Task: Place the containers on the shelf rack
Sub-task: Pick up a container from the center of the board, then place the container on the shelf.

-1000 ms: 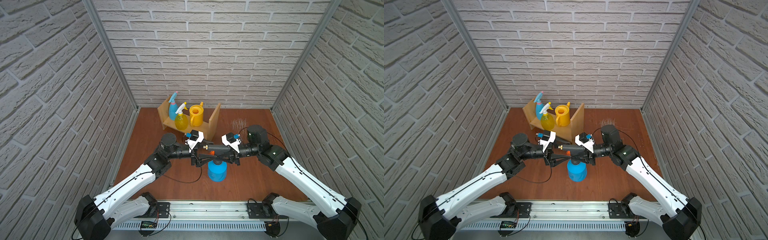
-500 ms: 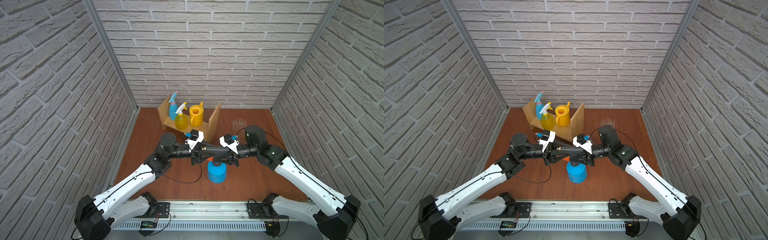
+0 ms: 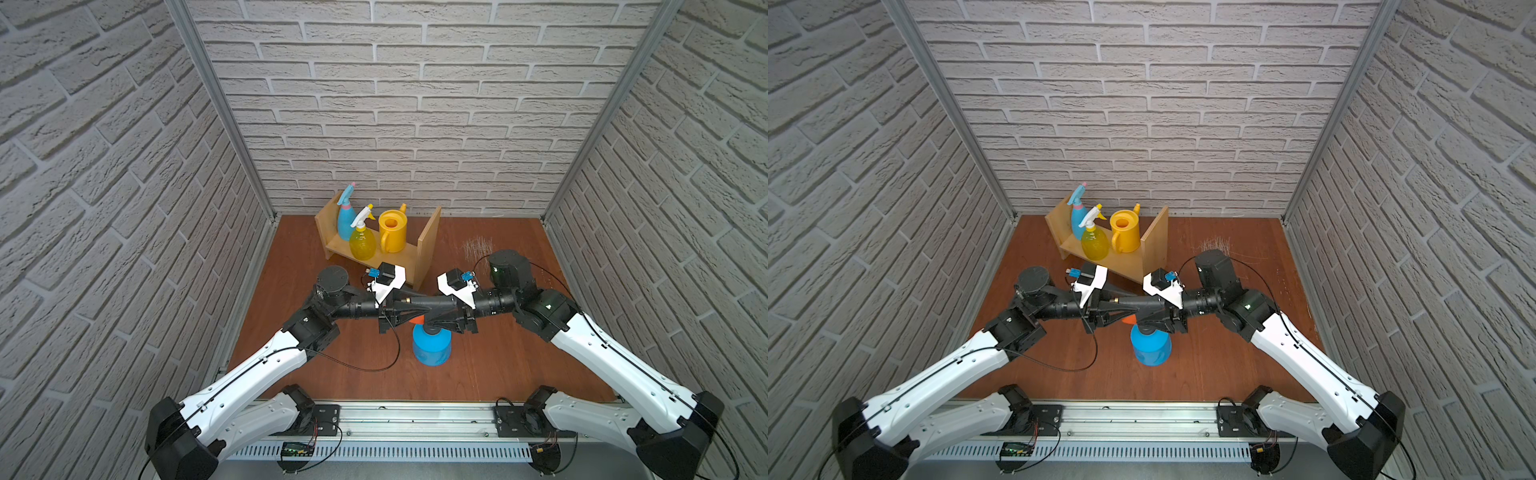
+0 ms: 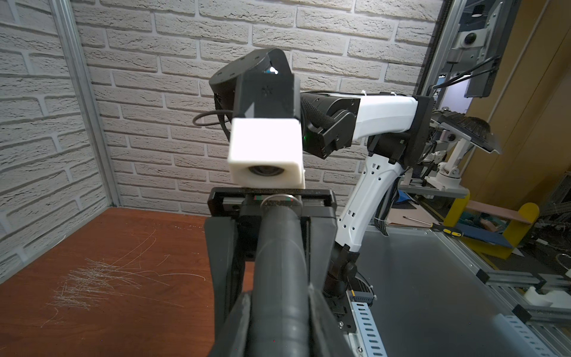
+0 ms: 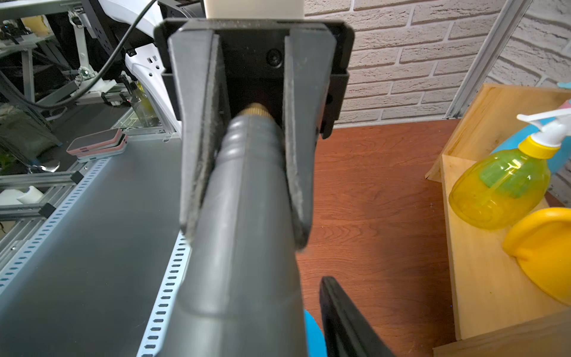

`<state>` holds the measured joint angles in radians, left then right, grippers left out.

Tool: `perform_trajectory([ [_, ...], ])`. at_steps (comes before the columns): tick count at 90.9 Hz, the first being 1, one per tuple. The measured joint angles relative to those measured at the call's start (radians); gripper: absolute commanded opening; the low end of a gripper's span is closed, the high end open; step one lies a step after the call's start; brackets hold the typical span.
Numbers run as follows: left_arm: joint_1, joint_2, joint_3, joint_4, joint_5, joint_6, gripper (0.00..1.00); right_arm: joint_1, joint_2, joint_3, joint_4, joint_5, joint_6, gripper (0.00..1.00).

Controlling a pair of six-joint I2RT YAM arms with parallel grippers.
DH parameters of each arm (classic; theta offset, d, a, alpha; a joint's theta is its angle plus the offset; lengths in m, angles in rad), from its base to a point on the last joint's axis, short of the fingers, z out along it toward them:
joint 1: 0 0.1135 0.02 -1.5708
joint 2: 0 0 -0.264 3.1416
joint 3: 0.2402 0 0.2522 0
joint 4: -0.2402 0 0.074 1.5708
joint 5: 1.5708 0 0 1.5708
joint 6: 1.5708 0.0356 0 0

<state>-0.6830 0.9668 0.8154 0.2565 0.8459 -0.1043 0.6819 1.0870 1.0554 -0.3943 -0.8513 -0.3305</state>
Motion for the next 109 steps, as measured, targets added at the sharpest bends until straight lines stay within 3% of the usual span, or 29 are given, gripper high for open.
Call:
perform_trajectory([
  [4, 0.0, -0.018, -0.001, -0.024, -0.014, 0.016, 0.0, 0.002, -0.004, 0.0, 0.002, 0.014, 0.0, 0.96],
  [6, 0.0, -0.029, -0.003, -0.033, -0.025, 0.024, 0.0, 0.002, -0.008, -0.001, 0.005, 0.025, 0.0, 0.99],
  [26, 0.002, -0.236, -0.092, -0.144, -0.215, 0.126, 0.0, 0.004, -0.166, -0.093, 0.062, 0.169, 0.035, 1.0],
  [39, 0.002, -0.395, -0.181, -0.196, -0.437, 0.164, 0.0, 0.004, -0.348, -0.271, 0.204, 0.405, 0.149, 1.0],
  [47, 0.002, -0.422, -0.194, -0.201, -0.593, 0.17, 0.0, 0.004, -0.415, -0.372, 0.293, 0.591, 0.262, 0.99],
  [58, 0.008, -0.338, -0.167, -0.195, -0.747, 0.179, 0.0, 0.003, -0.409, -0.426, 0.352, 0.808, 0.422, 1.0],
  [68, 0.021, -0.205, -0.121, -0.164, -0.829, 0.194, 0.0, 0.003, -0.369, -0.426, 0.388, 0.914, 0.513, 1.0],
  [109, 0.102, 0.223, 0.127, 0.012, -0.907, 0.166, 0.0, 0.003, -0.311, -0.425, 0.454, 1.006, 0.571, 1.0],
])
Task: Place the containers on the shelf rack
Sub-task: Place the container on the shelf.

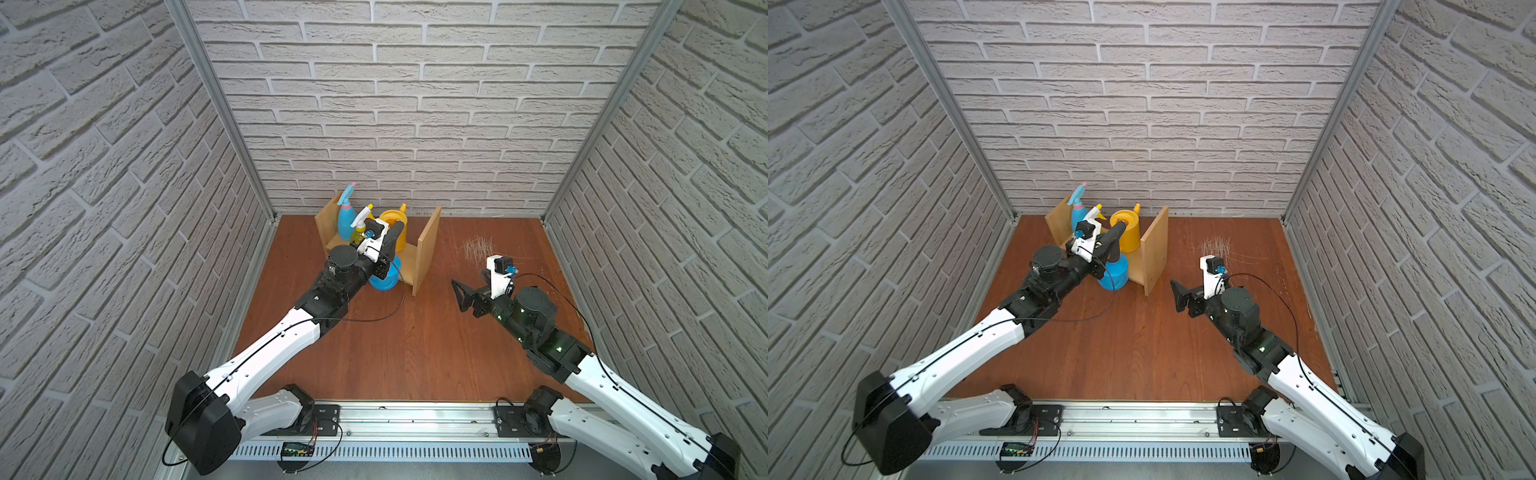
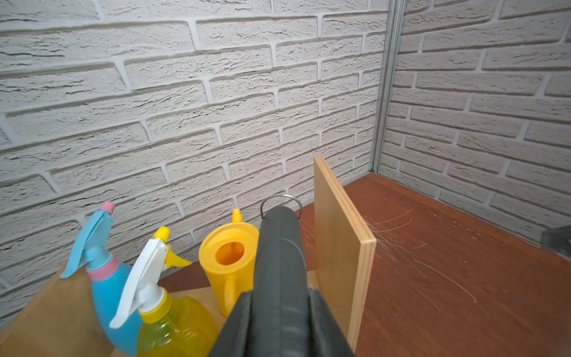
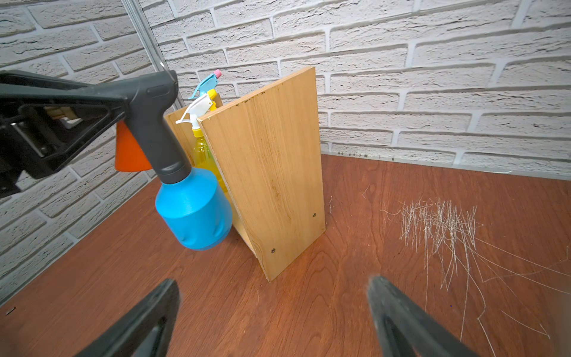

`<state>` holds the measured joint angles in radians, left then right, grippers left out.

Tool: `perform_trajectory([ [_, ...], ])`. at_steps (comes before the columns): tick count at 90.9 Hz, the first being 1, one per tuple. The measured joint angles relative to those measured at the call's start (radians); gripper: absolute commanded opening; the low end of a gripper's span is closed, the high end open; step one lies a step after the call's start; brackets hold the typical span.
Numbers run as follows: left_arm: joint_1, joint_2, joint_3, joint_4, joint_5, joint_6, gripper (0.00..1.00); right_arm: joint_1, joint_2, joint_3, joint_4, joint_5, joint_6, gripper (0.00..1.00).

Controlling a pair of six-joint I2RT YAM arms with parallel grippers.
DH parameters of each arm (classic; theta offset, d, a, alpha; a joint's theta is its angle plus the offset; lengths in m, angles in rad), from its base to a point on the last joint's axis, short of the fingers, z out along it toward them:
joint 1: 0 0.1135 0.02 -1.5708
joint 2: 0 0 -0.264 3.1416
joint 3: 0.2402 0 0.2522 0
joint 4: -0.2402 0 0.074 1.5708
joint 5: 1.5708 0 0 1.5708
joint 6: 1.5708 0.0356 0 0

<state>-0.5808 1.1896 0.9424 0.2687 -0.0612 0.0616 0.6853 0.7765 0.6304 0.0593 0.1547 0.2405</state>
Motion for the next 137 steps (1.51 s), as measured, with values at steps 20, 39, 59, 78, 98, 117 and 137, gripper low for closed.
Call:
perform_trajectory([
  [20, 0.001, 0.127, 0.079, 0.064, -0.001, -0.019, 0.0, 0.0, -0.084, -0.021, -0.006, 0.028, 0.0, 1.0],
  [39, 0.005, 0.232, 0.143, 0.119, 0.006, -0.033, 0.0, 0.0, -0.115, -0.043, -0.012, 0.048, 0.0, 1.0],
  [59, 0.007, 0.302, 0.167, 0.167, 0.027, -0.072, 0.0, 0.0, -0.103, -0.043, -0.015, 0.048, -0.004, 1.0],
  [78, 0.016, 0.333, 0.167, 0.193, 0.036, -0.114, 0.04, 0.0, -0.103, -0.043, -0.016, 0.049, -0.005, 1.0],
  [98, 0.02, 0.336, 0.167, 0.218, 0.045, -0.14, 0.4, 0.0, -0.103, -0.043, -0.027, 0.049, -0.005, 1.0],
  [117, 0.023, 0.332, 0.164, 0.236, 0.053, -0.15, 0.53, -0.003, -0.104, -0.043, -0.038, 0.053, -0.005, 0.99],
  [137, 0.024, 0.303, 0.159, 0.227, 0.059, -0.147, 0.75, -0.005, -0.108, -0.043, -0.04, 0.056, -0.006, 1.0],
])
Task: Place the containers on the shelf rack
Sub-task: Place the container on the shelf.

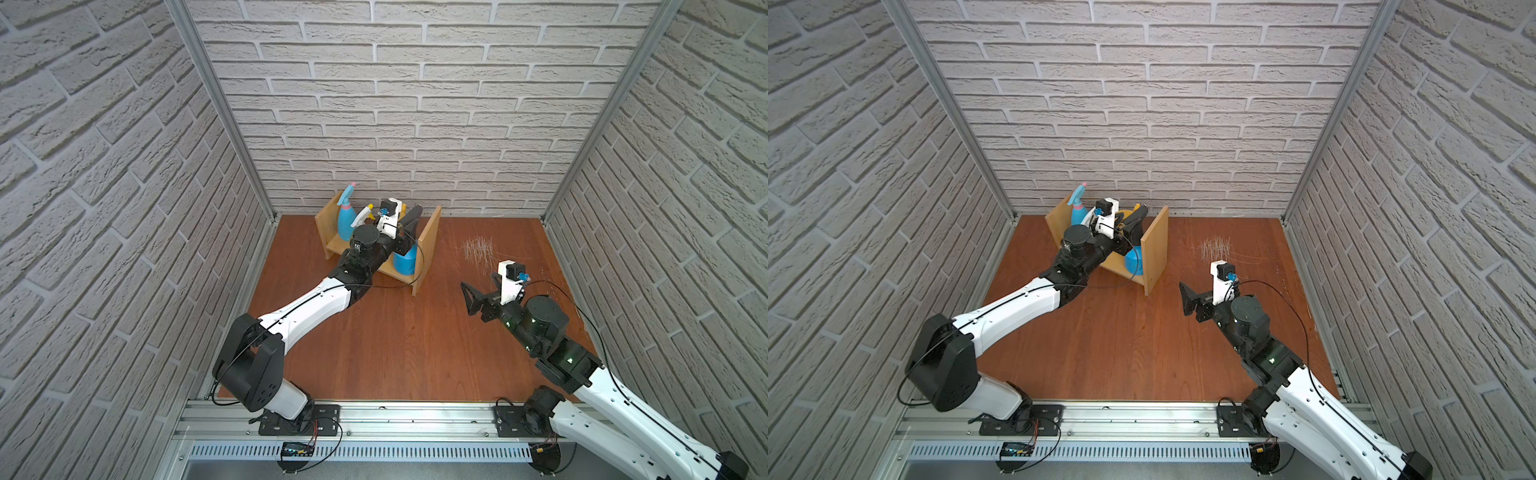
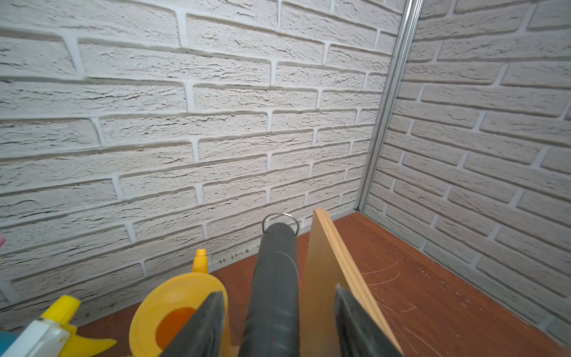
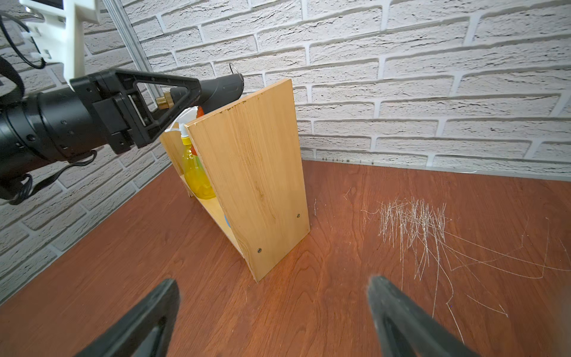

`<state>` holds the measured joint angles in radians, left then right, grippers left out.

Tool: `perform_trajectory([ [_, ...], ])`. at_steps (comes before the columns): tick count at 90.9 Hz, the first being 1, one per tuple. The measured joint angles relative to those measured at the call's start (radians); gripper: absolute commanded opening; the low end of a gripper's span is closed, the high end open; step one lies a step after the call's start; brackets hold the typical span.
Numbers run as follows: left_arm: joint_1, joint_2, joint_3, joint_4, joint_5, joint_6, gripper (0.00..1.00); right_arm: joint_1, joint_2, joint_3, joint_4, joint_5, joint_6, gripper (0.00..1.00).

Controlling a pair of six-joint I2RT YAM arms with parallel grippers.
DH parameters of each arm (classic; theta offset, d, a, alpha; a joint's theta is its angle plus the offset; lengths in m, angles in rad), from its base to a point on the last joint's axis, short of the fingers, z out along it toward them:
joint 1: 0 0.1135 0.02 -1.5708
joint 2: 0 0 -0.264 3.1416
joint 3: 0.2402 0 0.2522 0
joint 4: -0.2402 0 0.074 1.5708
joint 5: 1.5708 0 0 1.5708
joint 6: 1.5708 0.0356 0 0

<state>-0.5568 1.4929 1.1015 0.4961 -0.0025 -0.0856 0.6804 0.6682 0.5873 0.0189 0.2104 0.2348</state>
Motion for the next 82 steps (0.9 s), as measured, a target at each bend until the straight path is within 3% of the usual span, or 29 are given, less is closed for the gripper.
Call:
perform_trajectory([
  [7, 0.0, -0.031, 0.0, -0.024, 0.0, 0.004, 0.93, 0.0, -0.002, 0.0, -0.006, 0.0, -0.001, 0.99],
  [11, 0.001, -0.055, 0.0, -0.041, -0.001, 0.001, 0.98, 0.0, -0.003, 0.0, -0.011, 0.0, -0.001, 1.0],
  [43, 0.009, -0.399, -0.012, -0.28, 0.07, -0.006, 0.98, -0.002, 0.009, 0.011, -0.02, -0.009, 0.0, 0.99],
  [65, 0.01, -0.658, -0.168, -0.426, 0.063, -0.224, 0.98, -0.002, 0.065, 0.055, -0.016, -0.013, 0.016, 0.99],
  [82, 0.01, -0.742, -0.318, -0.505, -0.011, -0.34, 0.98, -0.002, 0.128, 0.111, -0.009, 0.002, 0.068, 0.99],
])
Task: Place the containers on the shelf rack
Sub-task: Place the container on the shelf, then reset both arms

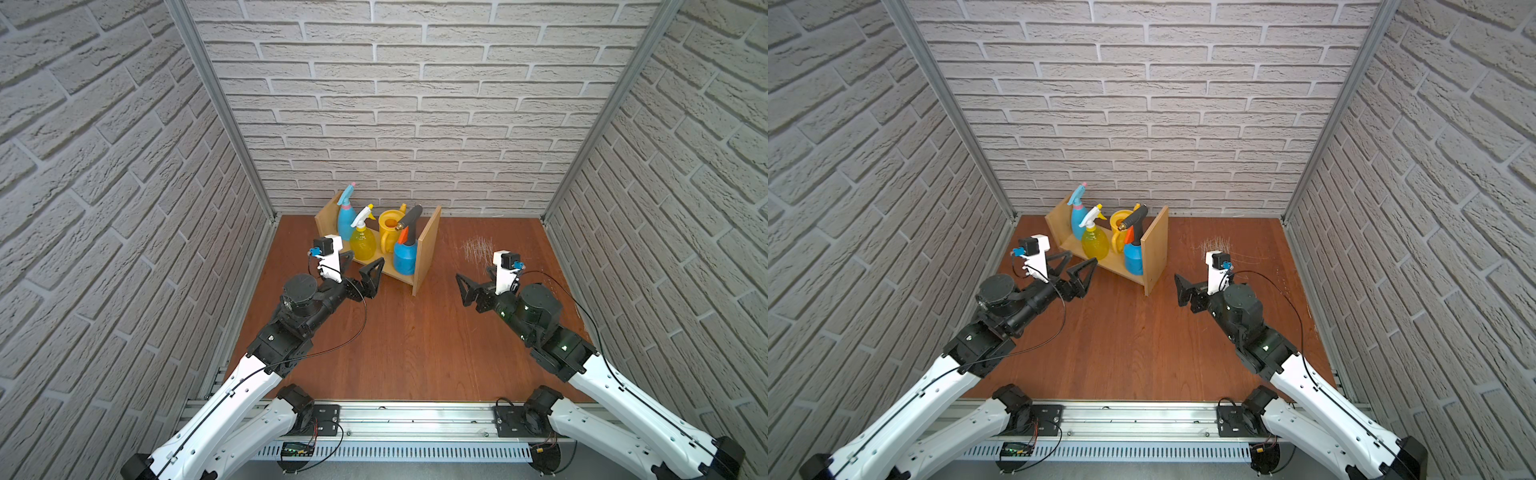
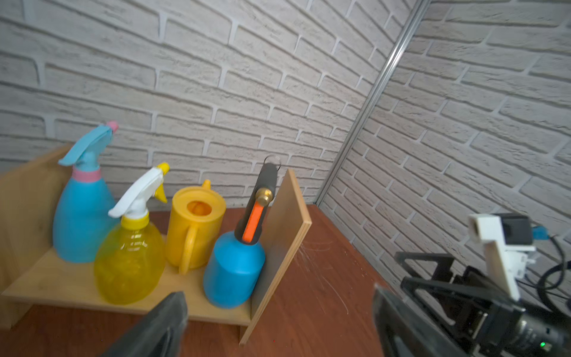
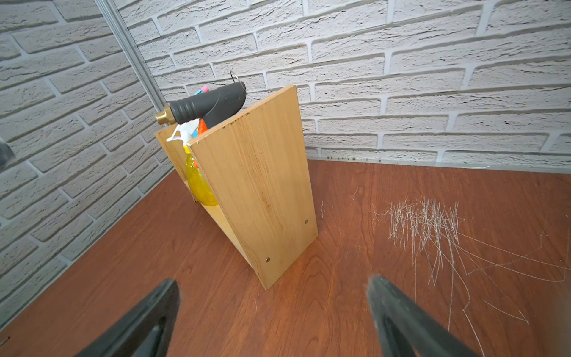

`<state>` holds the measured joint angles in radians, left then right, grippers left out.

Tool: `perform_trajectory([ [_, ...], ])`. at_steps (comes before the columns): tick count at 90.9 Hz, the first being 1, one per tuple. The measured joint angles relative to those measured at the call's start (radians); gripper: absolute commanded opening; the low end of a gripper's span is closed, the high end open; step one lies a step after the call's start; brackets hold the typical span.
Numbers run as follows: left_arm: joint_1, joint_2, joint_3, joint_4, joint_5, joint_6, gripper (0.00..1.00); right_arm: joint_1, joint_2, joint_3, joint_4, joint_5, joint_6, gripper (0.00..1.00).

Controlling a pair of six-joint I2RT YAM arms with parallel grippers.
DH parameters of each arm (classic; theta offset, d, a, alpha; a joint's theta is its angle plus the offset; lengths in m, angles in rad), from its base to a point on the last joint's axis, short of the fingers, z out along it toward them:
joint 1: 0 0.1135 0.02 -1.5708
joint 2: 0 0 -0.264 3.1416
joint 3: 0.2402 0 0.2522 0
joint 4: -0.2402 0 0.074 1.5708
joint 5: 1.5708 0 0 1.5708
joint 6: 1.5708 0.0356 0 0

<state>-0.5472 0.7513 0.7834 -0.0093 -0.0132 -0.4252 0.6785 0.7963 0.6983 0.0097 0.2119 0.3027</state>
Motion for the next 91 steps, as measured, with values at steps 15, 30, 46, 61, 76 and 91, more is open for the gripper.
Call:
perform_trajectory([
  [15, 0.0, 0.004, -0.039, -0.053, -0.047, -0.033, 0.98, -0.003, 0.02, 0.011, 0.005, 0.055, 0.072, 0.99],
  [30, 0.0, 0.027, -0.066, -0.063, -0.055, -0.043, 0.98, -0.023, 0.021, 0.011, 0.001, 0.128, 0.091, 0.98],
  [46, 0.0, 0.033, -0.175, -0.072, -0.088, -0.025, 0.98, -0.14, 0.019, -0.038, -0.001, 0.211, 0.047, 0.98],
  [61, 0.001, 0.008, -0.262, -0.112, -0.156, -0.001, 0.98, -0.416, 0.025, -0.191, 0.022, 0.17, 0.024, 0.98],
  [76, 0.001, -0.074, -0.268, -0.134, -0.228, 0.033, 0.98, -0.614, 0.066, -0.363, 0.154, 0.106, -0.029, 0.98],
  [91, 0.002, -0.128, -0.268, -0.154, -0.28, 0.074, 0.98, -0.711, 0.276, -0.452, 0.381, 0.014, -0.083, 0.98],
])
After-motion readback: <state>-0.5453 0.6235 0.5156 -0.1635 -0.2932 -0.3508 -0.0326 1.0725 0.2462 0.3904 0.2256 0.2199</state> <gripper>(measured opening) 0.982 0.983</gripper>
